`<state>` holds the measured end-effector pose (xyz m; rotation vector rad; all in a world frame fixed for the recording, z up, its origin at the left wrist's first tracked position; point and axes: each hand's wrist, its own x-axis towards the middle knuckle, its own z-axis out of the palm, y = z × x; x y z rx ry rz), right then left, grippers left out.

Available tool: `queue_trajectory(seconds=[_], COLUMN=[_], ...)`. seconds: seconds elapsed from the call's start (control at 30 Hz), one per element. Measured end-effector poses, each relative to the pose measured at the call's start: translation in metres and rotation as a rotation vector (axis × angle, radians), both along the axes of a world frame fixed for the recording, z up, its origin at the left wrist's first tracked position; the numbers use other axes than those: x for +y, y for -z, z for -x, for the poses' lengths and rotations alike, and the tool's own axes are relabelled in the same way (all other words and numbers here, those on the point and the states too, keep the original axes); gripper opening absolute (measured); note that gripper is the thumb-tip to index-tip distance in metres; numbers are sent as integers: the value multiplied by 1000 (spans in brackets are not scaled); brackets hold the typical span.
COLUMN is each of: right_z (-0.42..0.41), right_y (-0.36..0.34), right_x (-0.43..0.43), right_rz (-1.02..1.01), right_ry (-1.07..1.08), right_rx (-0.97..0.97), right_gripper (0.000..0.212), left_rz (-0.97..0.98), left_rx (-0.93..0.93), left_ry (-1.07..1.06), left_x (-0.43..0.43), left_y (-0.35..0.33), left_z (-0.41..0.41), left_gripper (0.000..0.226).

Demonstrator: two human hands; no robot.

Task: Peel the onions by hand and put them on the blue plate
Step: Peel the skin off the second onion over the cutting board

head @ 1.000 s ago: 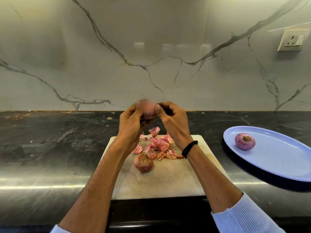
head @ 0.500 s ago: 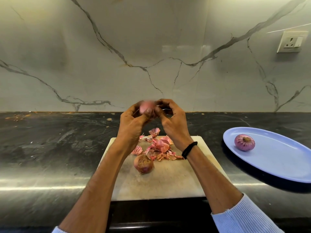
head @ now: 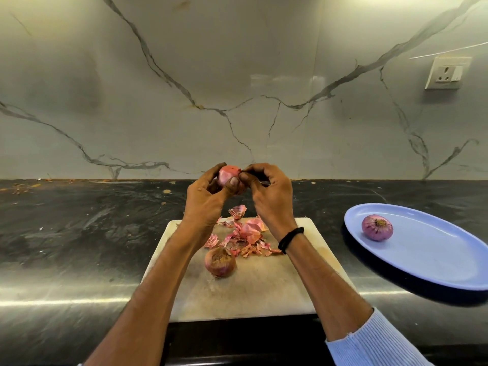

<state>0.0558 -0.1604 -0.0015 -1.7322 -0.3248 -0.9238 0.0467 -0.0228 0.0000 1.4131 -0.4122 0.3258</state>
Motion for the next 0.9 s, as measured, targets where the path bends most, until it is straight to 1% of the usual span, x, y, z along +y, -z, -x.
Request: queue_trajectory(seconds=[0.1, 0.23, 0.3, 0.5, 0.63, 0.7, 0.8, 0.83, 0.9], right_z=[-1, -3, -3, -6, -6, -6, -3, -1, 3], right_y=[2, 4, 5, 8, 11, 12, 13, 14, 15], right_x=[1, 2, 3, 5, 11, 13, 15, 18, 23], right_rz=[45, 67, 73, 174, 270, 281, 279, 280, 280], right_ry=[42, 86, 93, 126, 140, 143, 155, 147, 125], right_rx=[-45, -110, -132, -188, -169, -143, -158, -162, -162], right_gripper=[8, 4, 6, 11, 18, 21, 22, 20, 19], left_rz=[-13, -29, -41, -34, -37, -37, -21, 5, 68], left_rx=[-7, -8, -16, -26, -25, -13, 12, 25, 44], left_ry=[-2, -8, -12, -28, -48, -46, -67, -70, -78], left_x=[1, -1, -2, -1, -1, -2, -4, -4, -4], left_y=[0, 1, 1, 1, 1, 2, 3, 2, 1], left_z=[1, 2, 2, 3, 1, 0, -1, -2, -2], left_gripper=[58, 34, 28, 33, 38, 42, 50, 50, 40])
